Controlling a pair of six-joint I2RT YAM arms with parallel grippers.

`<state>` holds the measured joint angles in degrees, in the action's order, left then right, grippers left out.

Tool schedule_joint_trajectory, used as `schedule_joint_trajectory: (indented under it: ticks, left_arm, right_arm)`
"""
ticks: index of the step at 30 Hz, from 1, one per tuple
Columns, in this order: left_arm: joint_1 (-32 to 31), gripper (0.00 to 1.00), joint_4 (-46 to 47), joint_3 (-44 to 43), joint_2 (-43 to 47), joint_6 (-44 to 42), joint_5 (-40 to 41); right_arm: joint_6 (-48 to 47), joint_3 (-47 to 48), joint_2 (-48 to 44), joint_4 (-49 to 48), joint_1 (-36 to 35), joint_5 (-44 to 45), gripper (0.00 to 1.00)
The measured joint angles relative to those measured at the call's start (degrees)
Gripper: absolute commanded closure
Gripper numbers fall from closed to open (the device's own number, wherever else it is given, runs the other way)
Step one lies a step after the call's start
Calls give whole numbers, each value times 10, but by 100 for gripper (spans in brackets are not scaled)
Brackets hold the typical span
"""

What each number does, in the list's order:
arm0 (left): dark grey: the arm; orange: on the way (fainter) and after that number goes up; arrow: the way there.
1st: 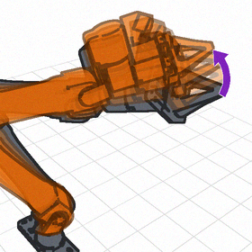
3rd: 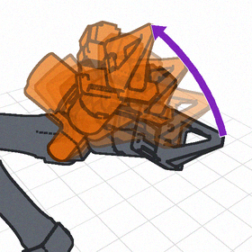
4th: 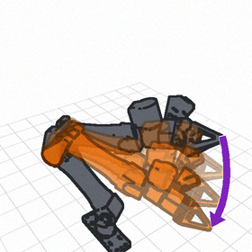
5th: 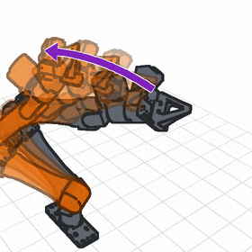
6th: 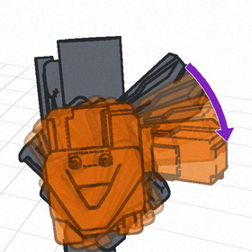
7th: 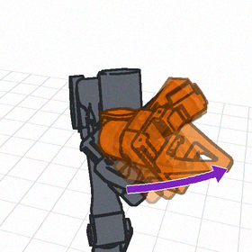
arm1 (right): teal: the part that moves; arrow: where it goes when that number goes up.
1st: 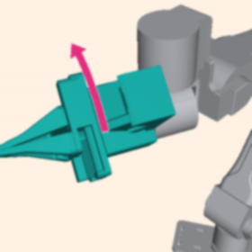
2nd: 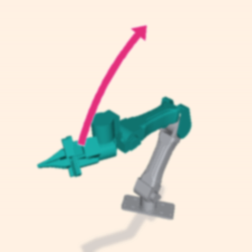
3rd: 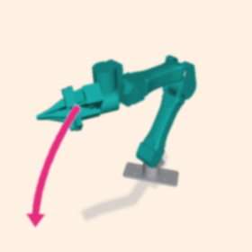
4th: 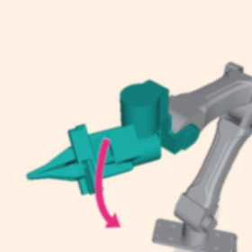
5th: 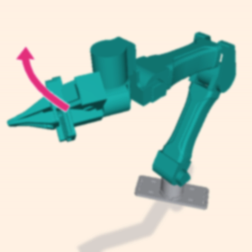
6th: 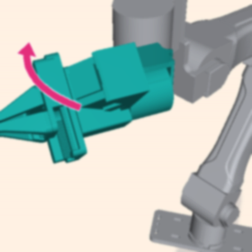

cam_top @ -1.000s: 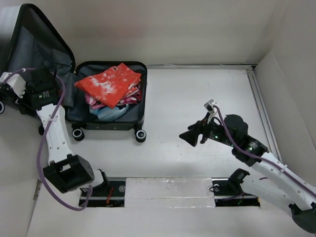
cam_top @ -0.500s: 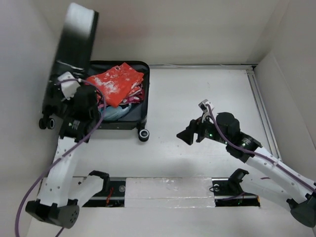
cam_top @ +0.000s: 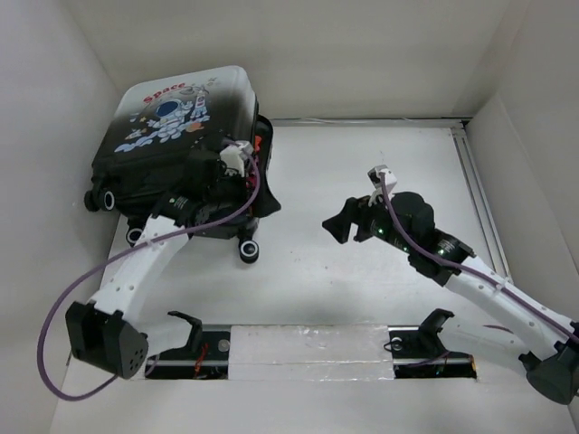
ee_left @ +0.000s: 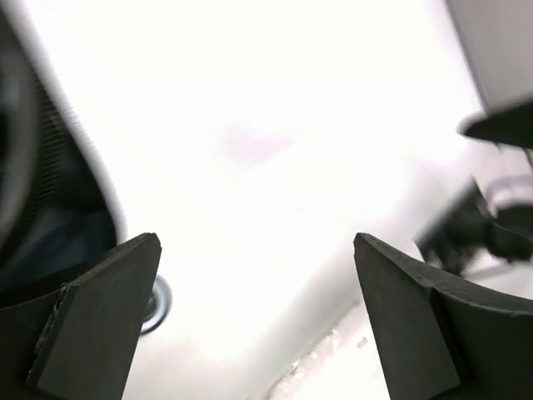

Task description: Pack the luggage

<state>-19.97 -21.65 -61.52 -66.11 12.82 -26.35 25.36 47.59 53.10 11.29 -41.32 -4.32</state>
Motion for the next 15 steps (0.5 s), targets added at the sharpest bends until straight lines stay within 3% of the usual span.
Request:
schedule_joint_trajectory:
  ticks: [2,5,9,11,12,13,15]
  left_arm:
    - [-25,0,-2,-28,-43,-11,-54]
    - [-114,0,-8,-89,-120,-33,-89]
    - [-249,0,-35,-203,-210,-79,-113]
    - [-273,0,-26,-229,-218,-83,-122]
    - [-271,0,-16,-240,-216,-83,-123]
    - [-259,0,-1,-246,-210,-79,-119]
    - [-232,0,26,-247,-190,-53,-101]
  right_arm:
    - [2,12,19,0,0,14,19]
    - [3,23,32,2,0,38,20]
    - [2,35,24,7,8,99,30]
    - [4,38,13,7,8,113,37]
    - [5,38,7,7,5,118,41]
    - [13,38,2,1,0,132,59]
    - [17,38,2,-17,0,143,75]
